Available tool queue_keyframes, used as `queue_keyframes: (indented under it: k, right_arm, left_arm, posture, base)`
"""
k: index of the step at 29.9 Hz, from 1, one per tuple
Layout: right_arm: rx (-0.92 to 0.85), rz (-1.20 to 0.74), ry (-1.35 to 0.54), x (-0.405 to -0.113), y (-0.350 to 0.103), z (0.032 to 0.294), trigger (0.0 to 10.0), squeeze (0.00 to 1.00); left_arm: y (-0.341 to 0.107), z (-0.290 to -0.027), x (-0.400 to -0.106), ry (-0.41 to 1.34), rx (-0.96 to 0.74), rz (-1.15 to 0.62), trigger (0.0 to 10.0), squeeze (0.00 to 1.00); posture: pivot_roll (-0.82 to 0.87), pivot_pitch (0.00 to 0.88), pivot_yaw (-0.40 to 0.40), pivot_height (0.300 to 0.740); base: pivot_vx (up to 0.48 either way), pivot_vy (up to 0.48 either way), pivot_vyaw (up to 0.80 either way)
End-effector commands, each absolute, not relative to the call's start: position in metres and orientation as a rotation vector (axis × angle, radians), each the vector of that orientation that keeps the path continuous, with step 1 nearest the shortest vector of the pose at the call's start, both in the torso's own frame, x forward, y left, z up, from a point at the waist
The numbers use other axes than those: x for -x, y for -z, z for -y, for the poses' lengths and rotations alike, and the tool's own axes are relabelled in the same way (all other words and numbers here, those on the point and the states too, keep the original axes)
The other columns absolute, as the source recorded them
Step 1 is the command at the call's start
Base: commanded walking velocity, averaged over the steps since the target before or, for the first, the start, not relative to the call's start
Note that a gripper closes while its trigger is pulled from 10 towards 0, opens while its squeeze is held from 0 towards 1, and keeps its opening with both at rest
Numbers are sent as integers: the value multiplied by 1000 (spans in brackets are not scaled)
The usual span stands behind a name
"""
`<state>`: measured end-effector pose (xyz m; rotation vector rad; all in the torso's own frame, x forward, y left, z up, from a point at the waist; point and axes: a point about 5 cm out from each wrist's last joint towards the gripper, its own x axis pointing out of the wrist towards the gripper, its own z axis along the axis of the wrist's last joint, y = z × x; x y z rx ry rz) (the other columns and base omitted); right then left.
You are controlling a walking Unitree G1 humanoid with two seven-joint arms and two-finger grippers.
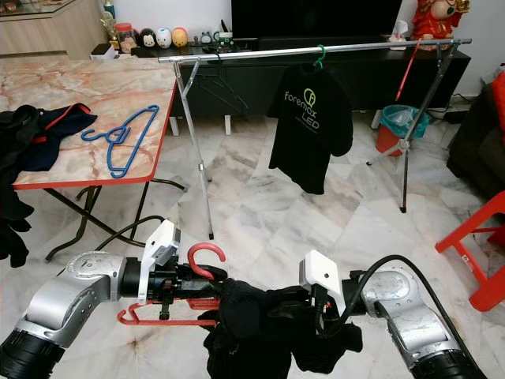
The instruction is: Hang hanger
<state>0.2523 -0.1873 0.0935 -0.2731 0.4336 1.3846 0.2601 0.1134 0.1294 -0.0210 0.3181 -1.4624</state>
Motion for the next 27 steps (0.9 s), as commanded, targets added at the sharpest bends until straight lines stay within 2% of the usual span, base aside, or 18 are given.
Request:
queue_keyframes:
  k: [1,27]
  right_arm:
    - [271,-365,-1378,-258,-105,182,0,0]
    - [272,-411,-1371,-253,-101,191,0,0]
  left_arm:
    - [-130,-104,-254,1540,36,-310,10000,1000]
    - [-113,-141,-264,1438,-17,-408,10000,1000]
  posture:
    - [14,0,11,740]
    - [17,10,6,740]
  base:
    - [0,0,0]
    - [0,0,0]
